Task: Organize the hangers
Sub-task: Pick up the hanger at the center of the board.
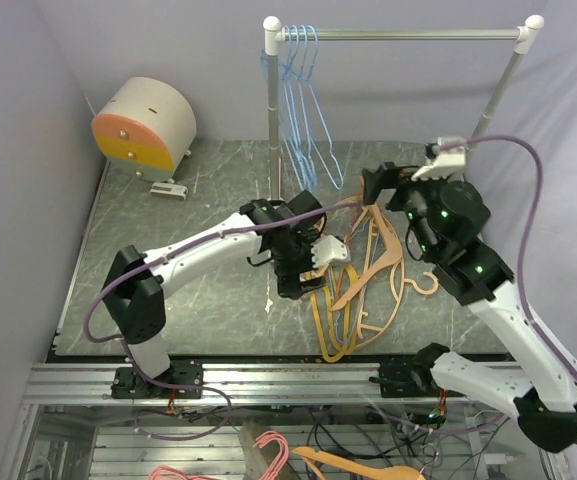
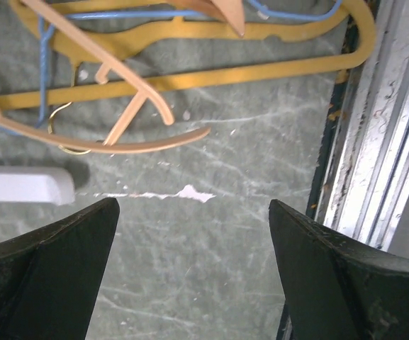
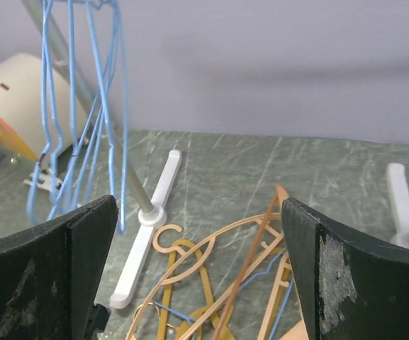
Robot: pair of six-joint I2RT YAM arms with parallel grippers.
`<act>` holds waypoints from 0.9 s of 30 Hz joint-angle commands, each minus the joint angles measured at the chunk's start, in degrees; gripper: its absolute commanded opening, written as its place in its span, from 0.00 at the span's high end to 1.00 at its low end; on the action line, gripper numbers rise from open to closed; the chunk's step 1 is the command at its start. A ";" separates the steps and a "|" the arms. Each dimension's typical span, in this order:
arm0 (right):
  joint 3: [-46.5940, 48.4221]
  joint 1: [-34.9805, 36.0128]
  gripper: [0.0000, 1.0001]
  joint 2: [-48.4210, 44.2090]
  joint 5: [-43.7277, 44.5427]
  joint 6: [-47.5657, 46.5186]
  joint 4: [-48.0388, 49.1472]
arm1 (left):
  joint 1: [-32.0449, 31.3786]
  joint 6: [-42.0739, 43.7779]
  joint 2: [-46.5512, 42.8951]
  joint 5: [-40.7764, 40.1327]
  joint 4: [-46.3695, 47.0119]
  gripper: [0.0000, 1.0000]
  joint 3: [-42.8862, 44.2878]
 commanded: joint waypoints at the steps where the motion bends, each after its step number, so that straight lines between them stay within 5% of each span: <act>1: -3.26 -0.01 0.00 -6.14 8.28 0.25 -1.71 | -2.14 -9.21 2.67 2.09 5.12 0.02 2.01; 5: -4.85 -0.08 0.00 -8.94 10.89 0.52 -1.71 | -2.18 -23.89 6.79 0.53 17.89 0.01 5.39; 11: -5.42 -0.09 0.00 -11.23 13.44 2.12 -2.89 | -2.08 -36.88 24.86 0.25 15.91 0.02 28.36; 16: -5.94 -0.06 0.00 -14.53 16.95 3.10 -4.22 | -1.96 -44.20 33.04 -10.78 21.09 0.02 35.03; 21: -7.73 -0.01 0.01 -17.18 17.39 3.37 -4.95 | -0.24 -46.51 35.86 -18.80 25.79 0.02 33.55; 27: -8.44 -0.08 0.01 -16.10 17.48 2.68 -5.30 | 1.08 -47.12 38.82 -17.93 29.54 0.01 32.16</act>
